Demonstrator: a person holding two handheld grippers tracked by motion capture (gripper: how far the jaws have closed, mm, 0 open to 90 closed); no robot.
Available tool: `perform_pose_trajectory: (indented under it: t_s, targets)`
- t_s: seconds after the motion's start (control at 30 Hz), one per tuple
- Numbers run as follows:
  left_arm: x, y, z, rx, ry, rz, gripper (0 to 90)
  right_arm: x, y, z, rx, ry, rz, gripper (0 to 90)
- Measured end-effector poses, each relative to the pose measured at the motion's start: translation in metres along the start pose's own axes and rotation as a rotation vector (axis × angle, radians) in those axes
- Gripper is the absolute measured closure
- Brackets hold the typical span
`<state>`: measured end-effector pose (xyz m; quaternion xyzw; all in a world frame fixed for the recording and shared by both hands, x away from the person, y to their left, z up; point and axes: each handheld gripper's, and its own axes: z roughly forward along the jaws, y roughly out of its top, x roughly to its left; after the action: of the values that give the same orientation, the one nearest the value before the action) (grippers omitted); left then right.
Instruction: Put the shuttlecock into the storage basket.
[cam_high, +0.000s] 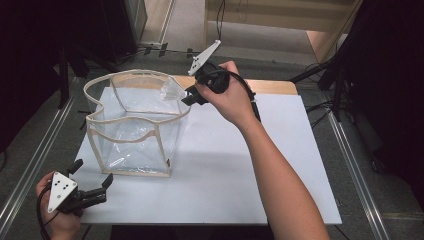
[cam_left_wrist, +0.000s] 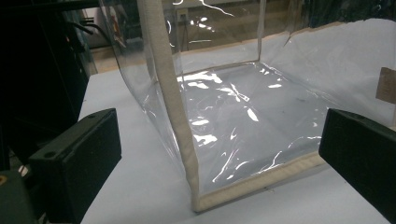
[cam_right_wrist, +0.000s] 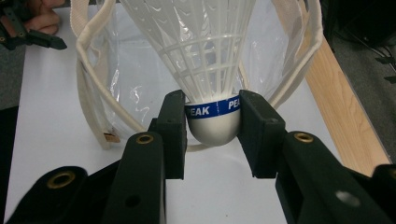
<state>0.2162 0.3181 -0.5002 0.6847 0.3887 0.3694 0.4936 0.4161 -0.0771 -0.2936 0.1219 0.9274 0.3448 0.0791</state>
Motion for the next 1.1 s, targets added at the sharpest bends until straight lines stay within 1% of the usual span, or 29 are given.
perform_pose_trajectory:
  t_s: [0.1, 0.13, 0.17, 0.2, 0.23, 0.27, 0.3, 0.33, 0.37, 0.47, 0.53, 0.57, 0.6, 0.67, 0.77, 0.83, 0.9, 0.97, 1.1]
  targets:
    - [0.0, 0.0, 0.0, -0.002, -0.001, -0.001, 0.0, 0.0, 0.001, 0.003, -0.013, -0.001, 0.01, 61.1]
    - [0.0, 0.0, 0.0, -0.001, 0.0, -0.002, 0.0, 0.0, 0.0, 0.003, -0.017, -0.003, 0.024, 58.3]
    - [0.001, 0.0, 0.0, -0.002, 0.0, -0.002, 0.0, 0.0, 0.0, 0.003, -0.026, 0.0, 0.028, 48.5]
    - [0.001, 0.0, 0.0, -0.002, 0.0, -0.003, 0.0, -0.001, -0.001, 0.003, -0.035, 0.009, 0.036, 40.5]
    - [0.001, 0.0, 0.0, -0.003, 0.0, -0.003, 0.0, -0.001, -0.002, 0.002, -0.036, 0.013, 0.051, 35.9]
    - [0.001, 0.0, 0.0, -0.003, 0.0, -0.003, 0.0, -0.001, -0.004, 0.002, -0.037, 0.001, 0.053, 31.6]
    - [0.001, 0.0, 0.0, -0.003, 0.0, -0.003, 0.0, -0.001, -0.005, 0.001, -0.039, -0.007, 0.049, 27.9]
    - [0.001, 0.0, 0.0, -0.003, 0.0, -0.003, 0.0, 0.0, -0.007, 0.0, -0.036, -0.017, 0.057, 24.7]
    - [0.001, 0.0, 0.0, -0.002, 0.0, -0.002, 0.0, -0.001, -0.01, -0.001, -0.044, -0.023, 0.061, 21.4]
    - [0.0, 0.0, 0.0, -0.001, -0.002, 0.0, 0.0, -0.002, -0.02, -0.006, -0.071, -0.024, 0.083, 11.5]
    - [0.0, 0.0, 0.0, 0.0, 0.0, -0.002, 0.0, -0.002, -0.027, -0.009, -0.069, -0.043, 0.097, 8.0]
    - [0.0, 0.0, 0.0, 0.001, 0.0, -0.001, 0.0, -0.002, -0.03, -0.009, -0.071, -0.045, 0.103, 5.2]
    - [0.0, 0.0, 0.0, 0.002, 0.0, 0.0, 0.0, -0.001, -0.033, -0.01, -0.068, -0.05, 0.111, 0.0]
    - [-0.001, 0.0, 0.0, 0.002, 0.001, 0.001, 0.0, 0.0, -0.039, -0.01, -0.073, -0.07, 0.121, 0.0]
    - [-0.001, 0.0, 0.0, 0.002, 0.001, 0.001, 0.0, 0.001, -0.048, -0.012, -0.079, -0.079, 0.128, 0.0]
    - [-0.001, 0.0, 0.0, 0.002, 0.002, 0.0, 0.0, 0.002, -0.053, -0.012, -0.08, -0.081, 0.13, 0.0]
    - [-0.001, 0.0, 0.0, 0.003, 0.002, 0.002, 0.0, 0.003, -0.057, -0.013, -0.072, -0.077, 0.142, 0.0]
    - [0.0, 0.0, 0.0, 0.004, 0.002, 0.002, 0.0, 0.003, -0.061, -0.012, -0.077, -0.083, 0.138, 0.0]
    - [0.0, 0.0, 0.0, 0.002, 0.003, 0.001, 0.0, 0.006, -0.067, -0.012, -0.077, -0.081, 0.148, 0.0]
